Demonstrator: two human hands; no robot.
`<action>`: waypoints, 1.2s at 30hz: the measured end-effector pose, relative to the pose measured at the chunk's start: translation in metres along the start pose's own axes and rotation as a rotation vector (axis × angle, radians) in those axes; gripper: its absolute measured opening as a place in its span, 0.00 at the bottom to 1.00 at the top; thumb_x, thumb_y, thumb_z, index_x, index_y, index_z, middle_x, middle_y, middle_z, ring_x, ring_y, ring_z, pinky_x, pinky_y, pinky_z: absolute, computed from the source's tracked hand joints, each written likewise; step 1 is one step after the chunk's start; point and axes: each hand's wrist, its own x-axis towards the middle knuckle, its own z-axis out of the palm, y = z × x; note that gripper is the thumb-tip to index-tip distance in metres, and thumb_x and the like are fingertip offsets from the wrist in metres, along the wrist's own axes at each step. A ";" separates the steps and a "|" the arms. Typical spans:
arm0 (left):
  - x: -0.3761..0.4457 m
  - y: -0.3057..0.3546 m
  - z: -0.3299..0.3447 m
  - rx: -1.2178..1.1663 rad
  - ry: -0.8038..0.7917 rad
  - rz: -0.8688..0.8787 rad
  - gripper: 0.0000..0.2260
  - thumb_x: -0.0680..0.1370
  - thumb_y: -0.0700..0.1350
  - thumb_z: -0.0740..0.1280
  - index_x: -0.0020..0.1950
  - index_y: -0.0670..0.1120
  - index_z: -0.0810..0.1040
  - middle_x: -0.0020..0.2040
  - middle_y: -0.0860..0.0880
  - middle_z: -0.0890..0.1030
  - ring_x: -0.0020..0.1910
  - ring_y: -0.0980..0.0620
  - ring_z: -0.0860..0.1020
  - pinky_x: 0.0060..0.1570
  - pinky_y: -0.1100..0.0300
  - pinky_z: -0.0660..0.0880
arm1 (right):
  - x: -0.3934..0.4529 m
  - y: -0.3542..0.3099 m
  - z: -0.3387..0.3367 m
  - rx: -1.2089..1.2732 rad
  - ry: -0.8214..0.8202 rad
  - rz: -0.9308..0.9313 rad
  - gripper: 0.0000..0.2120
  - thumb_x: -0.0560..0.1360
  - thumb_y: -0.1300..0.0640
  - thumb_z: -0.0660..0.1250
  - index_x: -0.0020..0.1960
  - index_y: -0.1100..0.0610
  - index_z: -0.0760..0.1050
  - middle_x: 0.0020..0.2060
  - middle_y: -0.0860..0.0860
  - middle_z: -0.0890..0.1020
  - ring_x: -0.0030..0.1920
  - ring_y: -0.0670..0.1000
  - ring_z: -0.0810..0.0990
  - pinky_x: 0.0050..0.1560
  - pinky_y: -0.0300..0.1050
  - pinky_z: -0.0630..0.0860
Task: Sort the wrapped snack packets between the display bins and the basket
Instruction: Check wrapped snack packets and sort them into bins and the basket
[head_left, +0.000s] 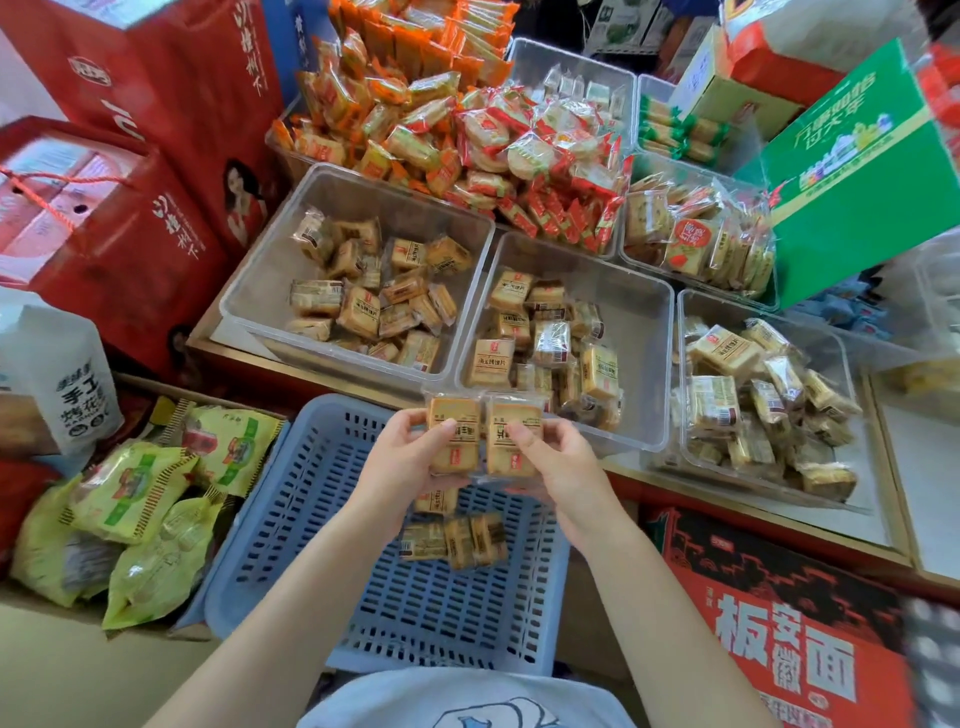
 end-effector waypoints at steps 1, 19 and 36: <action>0.004 0.001 0.003 0.037 0.030 0.005 0.12 0.81 0.44 0.70 0.64 0.44 0.76 0.55 0.43 0.86 0.50 0.47 0.86 0.42 0.51 0.84 | 0.004 -0.001 -0.008 0.002 0.025 0.002 0.16 0.79 0.50 0.71 0.61 0.56 0.74 0.52 0.54 0.86 0.49 0.51 0.87 0.45 0.49 0.84; 0.157 0.041 0.118 1.482 -0.044 0.491 0.29 0.86 0.57 0.55 0.84 0.53 0.49 0.84 0.52 0.45 0.83 0.48 0.41 0.81 0.46 0.47 | 0.156 -0.021 -0.095 -0.988 0.159 -0.284 0.31 0.82 0.44 0.62 0.81 0.41 0.54 0.83 0.50 0.51 0.82 0.56 0.47 0.80 0.61 0.48; 0.165 0.045 0.039 1.417 0.177 0.619 0.33 0.80 0.63 0.43 0.77 0.48 0.70 0.81 0.47 0.65 0.82 0.48 0.56 0.79 0.49 0.45 | 0.185 -0.061 -0.036 -0.835 0.192 -0.451 0.27 0.84 0.41 0.52 0.76 0.56 0.68 0.78 0.53 0.65 0.81 0.53 0.55 0.81 0.56 0.48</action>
